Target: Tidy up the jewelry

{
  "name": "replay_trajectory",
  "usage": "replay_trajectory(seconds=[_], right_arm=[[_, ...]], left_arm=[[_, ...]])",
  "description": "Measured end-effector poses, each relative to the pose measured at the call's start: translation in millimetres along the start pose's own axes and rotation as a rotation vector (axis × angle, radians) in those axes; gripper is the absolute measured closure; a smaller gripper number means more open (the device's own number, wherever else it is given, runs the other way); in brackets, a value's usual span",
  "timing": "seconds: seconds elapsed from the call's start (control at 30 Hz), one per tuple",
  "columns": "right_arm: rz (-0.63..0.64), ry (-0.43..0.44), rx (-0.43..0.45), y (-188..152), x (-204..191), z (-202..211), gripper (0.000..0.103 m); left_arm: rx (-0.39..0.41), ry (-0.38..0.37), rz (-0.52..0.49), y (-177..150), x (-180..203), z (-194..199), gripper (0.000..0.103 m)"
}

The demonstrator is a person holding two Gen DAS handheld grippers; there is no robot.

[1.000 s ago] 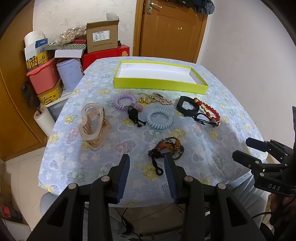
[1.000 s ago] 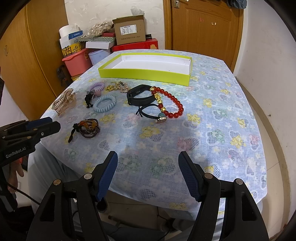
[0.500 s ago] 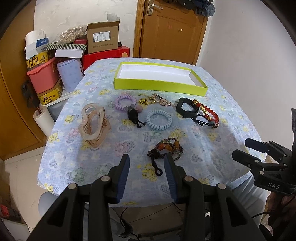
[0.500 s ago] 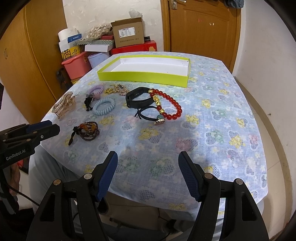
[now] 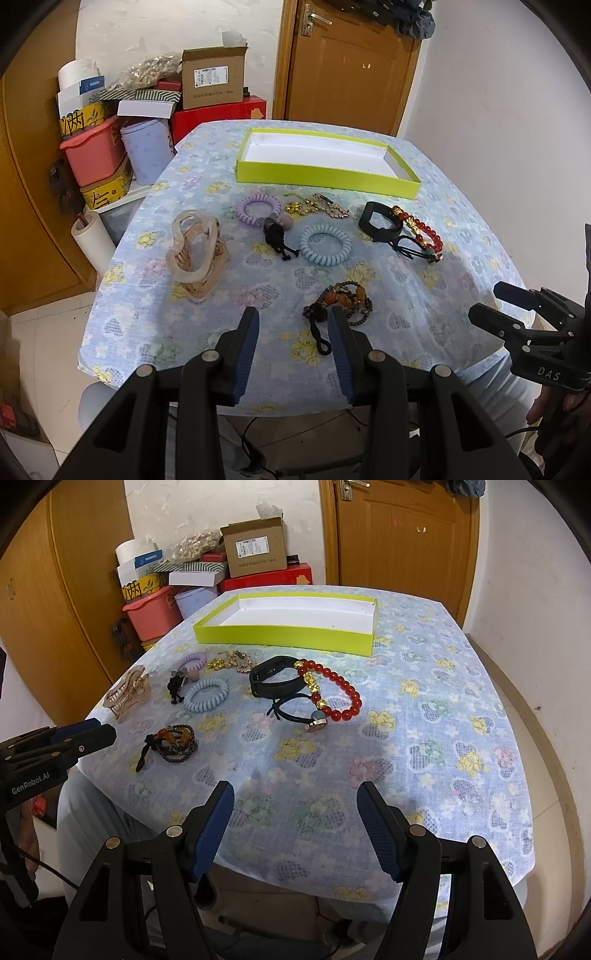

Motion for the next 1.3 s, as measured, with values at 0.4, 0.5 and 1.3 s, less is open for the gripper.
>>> replay_trajectory(seconds=[0.4,0.5,1.3], right_arm=[[0.011,0.025,-0.002,0,-3,-5,0.029],[0.015,0.028,-0.007,1,-2,-8,0.029],[0.043,0.019,-0.028,25,7,-51,0.029]], left_arm=[[0.011,0.026,0.021,1,-11,-3,0.063],[0.021,0.058,0.026,4,-21,-5,0.057],[-0.014,0.085,0.065,23,-68,-67,0.039]])
Point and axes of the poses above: each gripper's, at about its wrist camera, not at the fingertips, and z roughly against the way its jaws point, x to its right, y to its top, the point moved 2 cm from there along -z, roughly the way its jaws point, and after that the axes turned 13 degrees about x, right-handed, at the moved point
